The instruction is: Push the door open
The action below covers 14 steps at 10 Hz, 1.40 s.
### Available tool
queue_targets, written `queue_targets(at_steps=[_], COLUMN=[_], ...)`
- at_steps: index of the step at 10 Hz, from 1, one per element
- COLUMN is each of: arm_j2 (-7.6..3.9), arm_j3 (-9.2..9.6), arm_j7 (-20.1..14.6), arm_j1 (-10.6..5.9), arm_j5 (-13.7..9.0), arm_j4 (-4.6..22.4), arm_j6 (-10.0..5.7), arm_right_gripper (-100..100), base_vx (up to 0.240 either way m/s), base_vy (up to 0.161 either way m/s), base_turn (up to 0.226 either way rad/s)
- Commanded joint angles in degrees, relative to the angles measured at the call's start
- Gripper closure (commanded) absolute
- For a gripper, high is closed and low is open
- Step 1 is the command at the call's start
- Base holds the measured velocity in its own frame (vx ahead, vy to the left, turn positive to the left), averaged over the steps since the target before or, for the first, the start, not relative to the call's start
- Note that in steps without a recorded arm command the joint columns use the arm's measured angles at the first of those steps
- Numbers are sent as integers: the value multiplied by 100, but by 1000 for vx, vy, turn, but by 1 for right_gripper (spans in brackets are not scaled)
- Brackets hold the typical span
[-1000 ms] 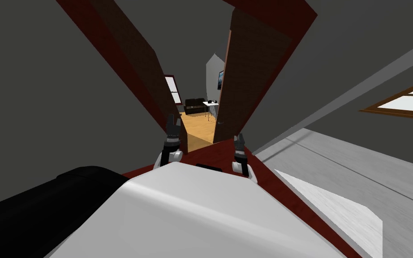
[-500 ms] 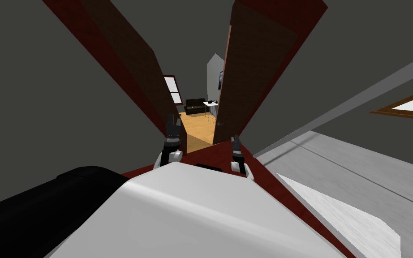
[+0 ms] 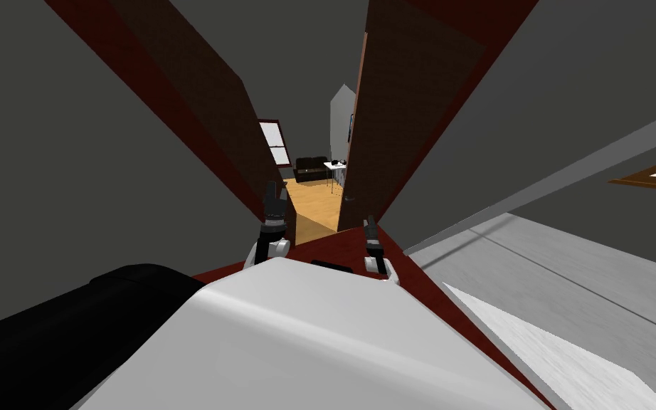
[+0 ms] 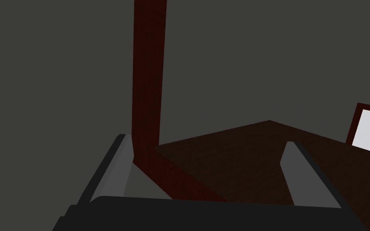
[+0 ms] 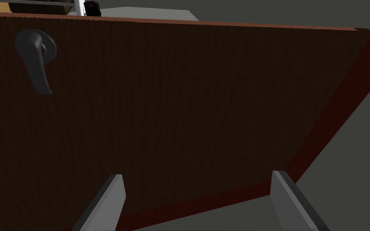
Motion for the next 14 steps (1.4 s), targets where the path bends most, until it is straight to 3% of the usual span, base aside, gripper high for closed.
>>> queue_targets(at_steps=[1,14], arm_j2=[9,54], arm_j3=[-2,118], arm_j7=[-4,-345], arm_j1=[-88,-968], arm_j5=[21,445], arm_j4=[212,2302], arm_j6=[-61,-359], arm_right_gripper=[-100,-100], base_vx=[65,86], base_vy=[-43,-60], base_turn=[8,37])
